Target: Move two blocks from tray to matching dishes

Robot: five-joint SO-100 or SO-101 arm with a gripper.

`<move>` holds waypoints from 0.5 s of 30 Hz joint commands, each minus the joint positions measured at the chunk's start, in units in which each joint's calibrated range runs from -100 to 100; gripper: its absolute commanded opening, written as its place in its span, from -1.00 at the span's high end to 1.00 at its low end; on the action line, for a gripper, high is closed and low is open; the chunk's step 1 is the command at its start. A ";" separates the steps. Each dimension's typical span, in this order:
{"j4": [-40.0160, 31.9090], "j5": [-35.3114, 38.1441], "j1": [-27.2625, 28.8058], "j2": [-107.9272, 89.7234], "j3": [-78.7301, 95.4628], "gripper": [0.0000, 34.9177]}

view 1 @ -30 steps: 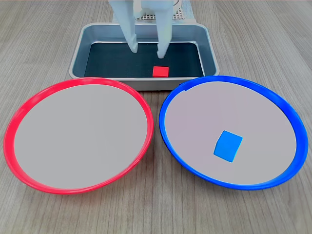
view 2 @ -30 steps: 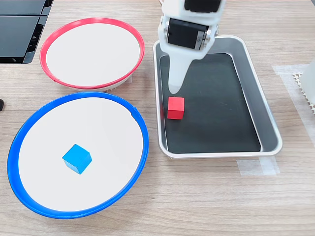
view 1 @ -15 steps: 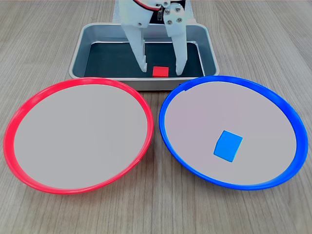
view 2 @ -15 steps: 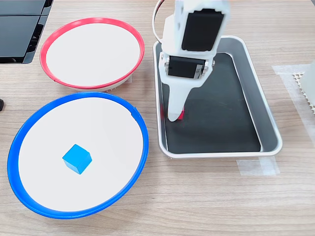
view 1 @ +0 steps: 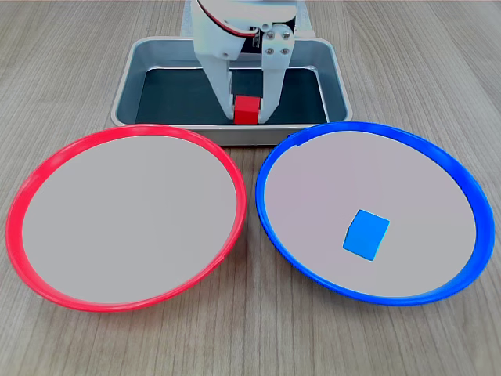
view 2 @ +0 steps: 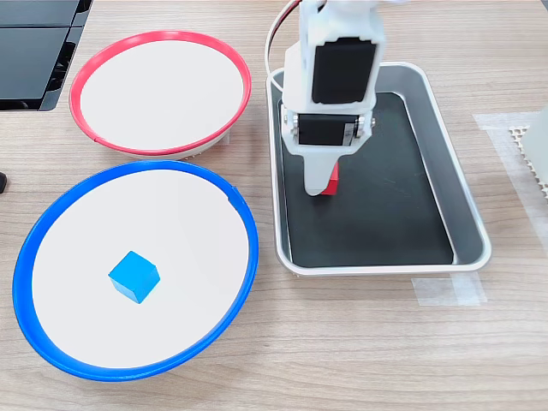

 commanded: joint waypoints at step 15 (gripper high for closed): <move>-0.17 -22.22 10.20 2.69 -33.10 0.98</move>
